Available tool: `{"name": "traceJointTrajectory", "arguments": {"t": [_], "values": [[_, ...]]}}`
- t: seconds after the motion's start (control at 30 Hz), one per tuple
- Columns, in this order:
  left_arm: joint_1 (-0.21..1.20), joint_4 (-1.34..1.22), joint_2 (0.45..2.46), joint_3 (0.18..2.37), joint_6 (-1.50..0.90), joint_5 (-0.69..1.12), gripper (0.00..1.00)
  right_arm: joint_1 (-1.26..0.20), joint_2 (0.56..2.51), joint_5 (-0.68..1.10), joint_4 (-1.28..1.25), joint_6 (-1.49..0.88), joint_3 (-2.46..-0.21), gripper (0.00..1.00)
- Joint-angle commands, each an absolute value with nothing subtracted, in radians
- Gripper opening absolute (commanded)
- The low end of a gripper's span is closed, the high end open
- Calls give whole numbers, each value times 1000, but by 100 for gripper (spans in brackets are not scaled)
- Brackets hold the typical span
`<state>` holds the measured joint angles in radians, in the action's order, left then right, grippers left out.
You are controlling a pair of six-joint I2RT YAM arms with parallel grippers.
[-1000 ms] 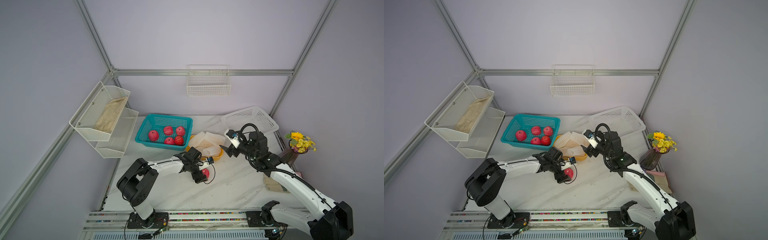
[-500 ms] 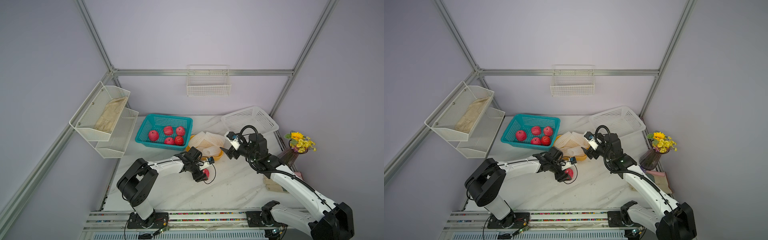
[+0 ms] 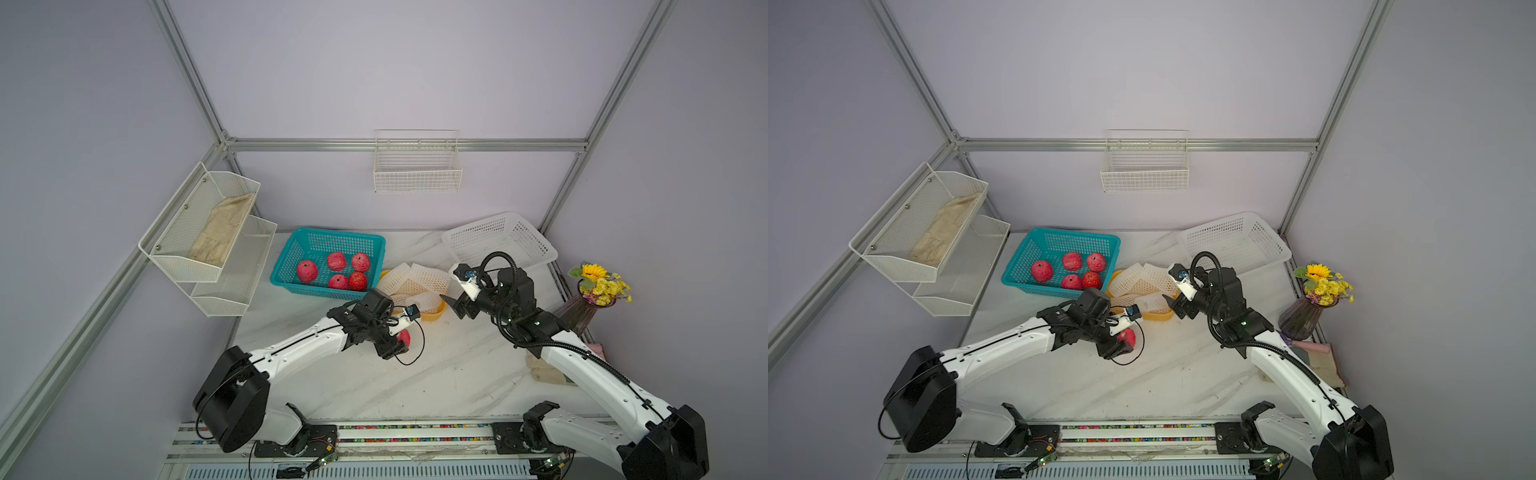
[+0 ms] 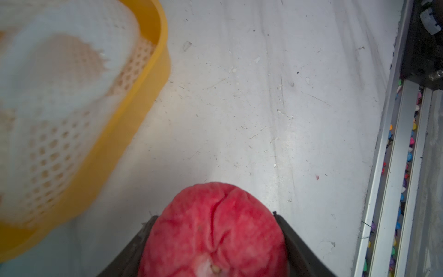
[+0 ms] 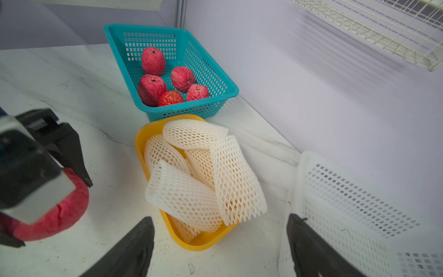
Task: Remove foam nets from apples
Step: Pick up the apple from the center of the board, then place the apple in the basket.
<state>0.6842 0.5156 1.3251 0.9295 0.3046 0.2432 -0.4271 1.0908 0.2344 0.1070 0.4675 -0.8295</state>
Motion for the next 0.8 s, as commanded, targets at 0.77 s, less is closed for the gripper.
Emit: {"name": "traceJointTrajectory", "arguments": {"t": [0.77], "values": [[38,512,2045,1704,140,-90,49,-426,1113,272,-1,352,-806,87]]}}
